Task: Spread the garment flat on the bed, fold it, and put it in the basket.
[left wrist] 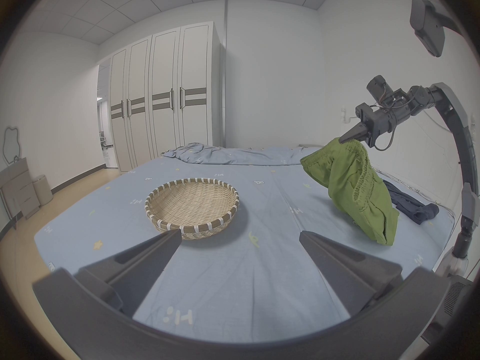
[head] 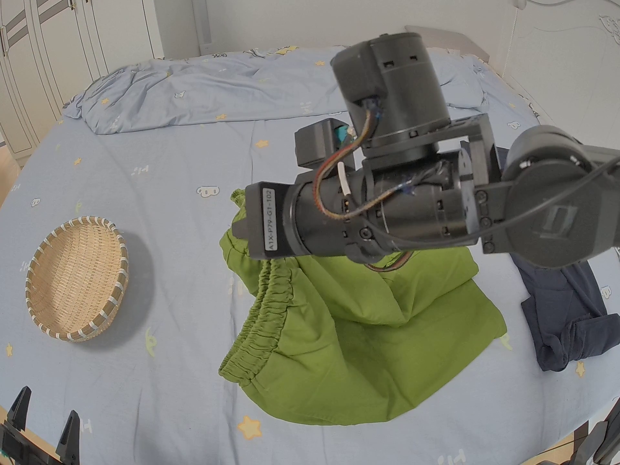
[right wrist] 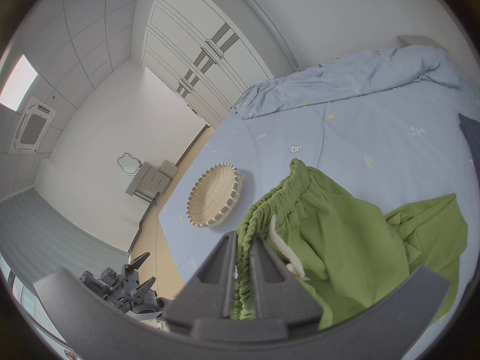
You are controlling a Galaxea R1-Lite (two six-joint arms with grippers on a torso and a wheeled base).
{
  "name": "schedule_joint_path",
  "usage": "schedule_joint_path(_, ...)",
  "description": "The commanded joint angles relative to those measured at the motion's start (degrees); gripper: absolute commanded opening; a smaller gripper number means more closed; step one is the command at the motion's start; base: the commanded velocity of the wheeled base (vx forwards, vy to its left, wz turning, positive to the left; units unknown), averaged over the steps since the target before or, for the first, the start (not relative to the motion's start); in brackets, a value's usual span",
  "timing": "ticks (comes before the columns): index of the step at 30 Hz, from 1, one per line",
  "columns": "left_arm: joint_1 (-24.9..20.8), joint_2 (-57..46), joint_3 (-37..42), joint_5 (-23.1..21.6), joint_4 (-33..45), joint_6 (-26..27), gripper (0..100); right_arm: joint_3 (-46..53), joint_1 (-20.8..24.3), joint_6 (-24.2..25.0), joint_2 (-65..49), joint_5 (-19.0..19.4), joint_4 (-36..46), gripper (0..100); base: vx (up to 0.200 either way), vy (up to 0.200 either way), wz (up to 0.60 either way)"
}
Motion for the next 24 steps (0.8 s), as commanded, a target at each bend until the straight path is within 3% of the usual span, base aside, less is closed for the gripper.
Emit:
schedule_joint_path(1,0.0,-0.8,0.9,0.0,0.0,0.0,100,-0.2,-0.5,-0.1,2.9,0.0,-0.4,100,0.0,0.0,0.0)
schedule_joint_path(10,-0.1,-0.8,0.9,-0.5,0.0,0.9,100,0.5,-1.3,-0.3,4.0,-0.3,-0.4,100,0.0,0.0,0.0)
schedule_joint_path(16,0.0,-0.8,0.9,-0.6,-0.9,1.0,100,4.8,-6.0,-0.1,2.7,-0.3,-0.4,100,0.0,0.0,0.0)
schedule_joint_path(17,-0.1,-0.8,-2.9,-1.1,-2.5,-2.1,100,6.4,-7.4,0.0,0.9,-0.2,-0.5,100,0.0,0.0,0.0)
schedule_joint_path(18,-0.2,-0.3,-11.6,-2.6,-3.7,-9.6,100,8.8,-8.7,0.0,-0.5,-0.2,-0.6,100,0.0,0.0,0.0)
schedule_joint_path(19,-0.3,0.0,-16.7,-3.8,-3.2,-13.8,100,10.2,-9.5,0.0,-1.2,-0.2,-0.9,100,0.0,0.0,0.0)
schedule_joint_path(20,-0.4,0.4,-19.3,-4.8,-2.7,-15.7,100,11.0,-9.8,0.0,-1.6,-0.2,-1.0,100,0.0,0.0,0.0)
schedule_joint_path(21,-1.1,4.0,-26.0,-8.9,1.9,-18.0,100,13.7,-11.4,0.0,-3.0,-0.2,-2.5,100,0.0,0.0,0.0)
schedule_joint_path(22,-1.1,4.0,-26.0,-8.9,1.9,-18.0,100,13.7,-11.4,0.0,-3.0,-0.2,-2.5,100,0.0,0.0,0.0)
schedule_joint_path(24,-4.4,12.6,-29.0,-14.7,9.7,-18.4,100,19.3,-14.1,0.6,-5.6,0.0,-6.2,100,0.0,0.0,0.0)
